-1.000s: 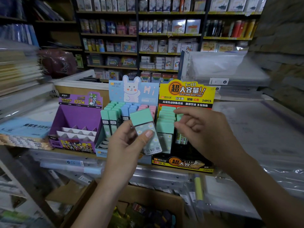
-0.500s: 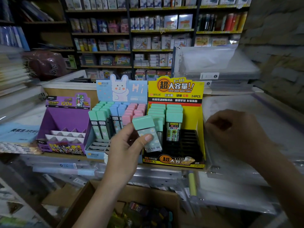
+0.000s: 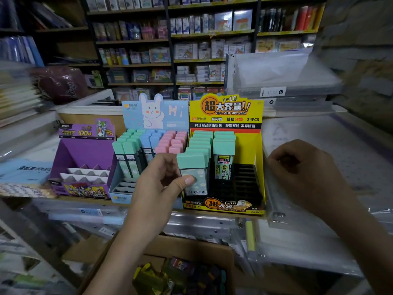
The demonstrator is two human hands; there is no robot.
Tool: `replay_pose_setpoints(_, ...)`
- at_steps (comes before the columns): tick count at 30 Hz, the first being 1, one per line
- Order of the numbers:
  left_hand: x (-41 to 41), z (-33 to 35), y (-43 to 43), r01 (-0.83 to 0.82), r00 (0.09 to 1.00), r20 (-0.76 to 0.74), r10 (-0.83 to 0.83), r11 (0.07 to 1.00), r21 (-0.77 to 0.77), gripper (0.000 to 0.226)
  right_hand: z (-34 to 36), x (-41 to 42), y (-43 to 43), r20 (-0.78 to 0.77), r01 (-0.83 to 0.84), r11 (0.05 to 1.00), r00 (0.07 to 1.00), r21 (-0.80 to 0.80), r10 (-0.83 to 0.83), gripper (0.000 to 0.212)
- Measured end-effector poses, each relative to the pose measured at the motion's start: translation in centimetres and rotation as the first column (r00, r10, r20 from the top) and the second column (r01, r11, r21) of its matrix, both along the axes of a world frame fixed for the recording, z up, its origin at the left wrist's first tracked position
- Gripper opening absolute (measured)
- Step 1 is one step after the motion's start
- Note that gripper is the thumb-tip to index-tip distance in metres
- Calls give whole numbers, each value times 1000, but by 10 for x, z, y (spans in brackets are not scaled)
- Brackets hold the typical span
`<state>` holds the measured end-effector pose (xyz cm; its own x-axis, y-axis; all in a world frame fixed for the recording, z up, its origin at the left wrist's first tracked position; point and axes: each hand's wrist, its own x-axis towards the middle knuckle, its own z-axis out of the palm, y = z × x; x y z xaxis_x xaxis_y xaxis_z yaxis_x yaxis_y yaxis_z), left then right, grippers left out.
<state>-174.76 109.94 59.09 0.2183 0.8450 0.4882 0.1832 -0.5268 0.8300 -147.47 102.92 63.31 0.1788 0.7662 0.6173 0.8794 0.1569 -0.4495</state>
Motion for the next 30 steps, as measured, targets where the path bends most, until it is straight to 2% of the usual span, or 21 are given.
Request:
replay_pose_setpoints(5, -3, 1, 0, -27, 1000, -15, 27, 1000, -5, 18, 0, 0, -1, -15, -6, 1000, 1000, 0, 6, 25)
replay_pose_setpoints(10, -2, 0, -1, -102, 987, -128, 102, 995, 5, 17, -3, 1, 1, -33, -5, 1000, 999, 26, 5, 27)
replay_pose_setpoints(16, 5, 0, -7, -256, 942, -187, 279, 957, 137, 25, -5, 2, 2, -42, -1, 1000, 999, 28, 2, 25)
replay_pose_setpoints(23, 11, 0, -15, -293, 917, -234, 322, 944, 152, 22, -6, 2, 2, -60, -5, 999, 998, 33, 7, 25)
replay_pose_setpoints(30, 12, 4, -21, -290, 896, -284, 341, 934, 208, 17, -4, 2, 2, 13, 12, 998, 1000, 66, -13, 20)
